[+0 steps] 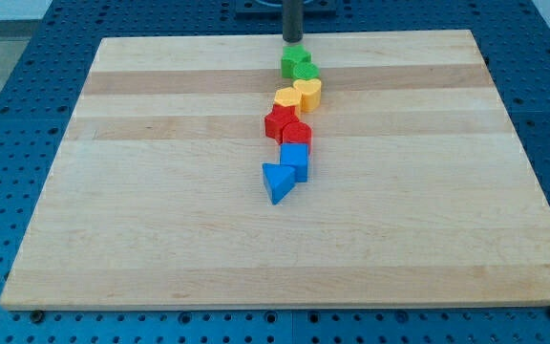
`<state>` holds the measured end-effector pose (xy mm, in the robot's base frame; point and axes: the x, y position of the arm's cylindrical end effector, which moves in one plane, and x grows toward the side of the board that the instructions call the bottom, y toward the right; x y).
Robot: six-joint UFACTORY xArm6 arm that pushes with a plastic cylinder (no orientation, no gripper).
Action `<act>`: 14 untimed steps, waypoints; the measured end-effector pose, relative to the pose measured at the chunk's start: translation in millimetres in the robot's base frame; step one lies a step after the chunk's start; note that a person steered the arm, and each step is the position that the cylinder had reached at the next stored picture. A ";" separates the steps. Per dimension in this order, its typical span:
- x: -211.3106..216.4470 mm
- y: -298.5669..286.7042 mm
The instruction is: Push the green star towards the top right of the board
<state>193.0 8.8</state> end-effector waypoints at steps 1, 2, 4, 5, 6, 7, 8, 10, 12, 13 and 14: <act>0.0 0.0; 0.2 0.0; -0.3 0.6; 0.6 25.7; 0.2 78.3; 0.4 54.4; -0.9 -28.4; 55.2 -99.3; 64.0 5.5; 64.0 66.4; 64.0 68.7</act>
<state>257.0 77.5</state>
